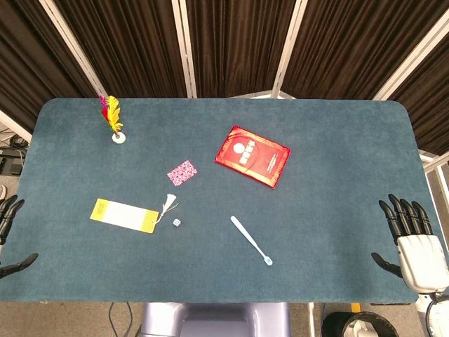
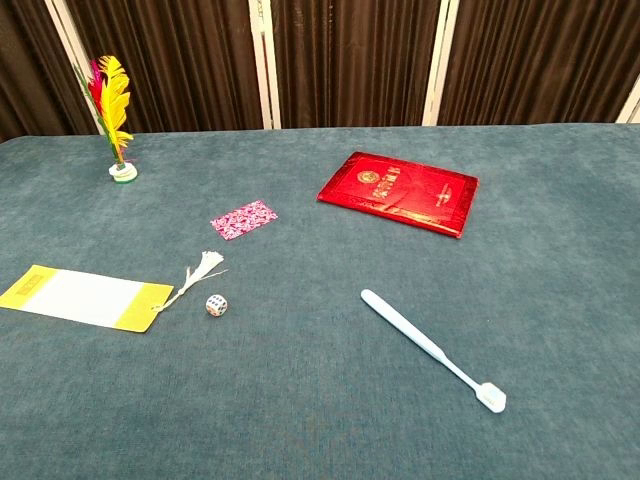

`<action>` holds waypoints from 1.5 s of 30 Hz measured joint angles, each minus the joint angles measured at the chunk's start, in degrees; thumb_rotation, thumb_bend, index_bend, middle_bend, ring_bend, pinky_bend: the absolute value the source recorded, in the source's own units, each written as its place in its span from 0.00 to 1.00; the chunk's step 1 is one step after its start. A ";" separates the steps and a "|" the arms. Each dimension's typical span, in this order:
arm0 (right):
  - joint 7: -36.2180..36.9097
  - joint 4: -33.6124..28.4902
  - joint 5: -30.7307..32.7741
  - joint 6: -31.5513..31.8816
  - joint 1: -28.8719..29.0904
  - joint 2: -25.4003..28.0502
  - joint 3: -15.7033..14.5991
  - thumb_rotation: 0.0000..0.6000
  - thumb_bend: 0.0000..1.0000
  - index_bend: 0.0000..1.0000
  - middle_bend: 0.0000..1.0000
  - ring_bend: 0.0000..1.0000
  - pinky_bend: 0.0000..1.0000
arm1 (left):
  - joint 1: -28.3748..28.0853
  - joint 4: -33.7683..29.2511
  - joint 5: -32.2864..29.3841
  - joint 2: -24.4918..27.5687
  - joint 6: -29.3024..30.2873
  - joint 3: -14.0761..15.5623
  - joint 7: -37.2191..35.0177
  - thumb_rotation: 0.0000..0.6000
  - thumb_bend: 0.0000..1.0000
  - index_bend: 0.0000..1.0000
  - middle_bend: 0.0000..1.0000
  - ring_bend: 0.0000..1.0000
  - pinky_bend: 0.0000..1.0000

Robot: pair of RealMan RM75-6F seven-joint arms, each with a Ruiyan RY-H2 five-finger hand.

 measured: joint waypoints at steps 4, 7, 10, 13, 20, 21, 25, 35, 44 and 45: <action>-0.11 0.04 0.03 -0.17 0.03 -0.06 -0.09 1.00 0.00 0.00 0.00 0.00 0.00 | 0.06 -0.03 0.10 -0.03 0.15 -0.03 0.09 1.00 0.00 0.00 0.00 0.00 0.00; -0.14 0.11 -0.01 -0.07 -0.01 -0.11 -0.12 1.00 0.00 0.00 0.00 0.00 0.00 | -0.06 0.17 -0.07 -0.22 -0.33 0.01 0.26 1.00 0.00 0.00 0.00 0.00 0.00; -0.02 0.17 0.10 -0.12 0.01 -0.07 -0.08 1.00 0.00 0.00 0.00 0.00 0.00 | -0.49 0.41 -0.41 -0.54 -1.33 -0.05 0.36 1.00 0.00 0.00 0.08 0.05 0.05; 0.08 0.23 0.54 -0.41 0.25 0.01 0.18 1.00 0.00 0.00 0.00 0.00 0.00 | -1.57 0.61 -0.93 -1.10 -3.06 -0.45 0.77 1.00 0.00 0.00 0.53 0.45 0.45; -0.68 0.49 2.38 -2.16 1.17 -0.35 0.83 1.00 0.00 0.00 0.00 0.00 0.00 | -7.76 0.15 -1.70 -3.61 -11.36 -2.47 1.94 1.00 0.64 0.00 0.99 0.91 1.00; -0.80 0.55 2.65 -2.38 1.28 -0.42 0.91 1.00 0.00 0.00 0.00 0.00 0.00 | -9.60 -0.16 -1.96 -4.28 -14.14 -2.91 2.59 1.00 0.69 0.00 0.99 0.91 1.00; -2.07 1.14 4.93 -3.92 2.02 -1.08 1.52 1.00 0.00 0.00 0.00 0.00 0.00 | -14.32 -1.50 -3.48 -5.91 -22.43 -3.75 4.08 1.00 0.73 0.00 1.00 0.92 1.00; -4.34 2.39 9.66 -5.97 2.87 -2.46 2.62 1.00 0.00 0.00 0.00 0.00 0.00 | -27.81 -2.37 -16.70 -14.14 -45.04 -5.68 10.64 1.00 0.74 0.00 1.00 0.92 1.00; -4.31 3.01 11.57 -6.44 3.08 -2.62 3.05 1.00 0.00 0.00 0.00 0.00 0.00 | -33.40 1.60 -20.86 -21.39 -51.62 -4.97 11.67 1.00 0.74 0.01 1.00 0.92 1.00; -4.23 3.02 11.63 -6.38 3.07 -2.58 3.08 1.00 0.00 0.00 0.00 0.00 0.00 | -33.67 1.67 -21.17 -21.68 -51.79 -4.88 11.83 1.00 0.74 0.01 1.00 0.92 1.00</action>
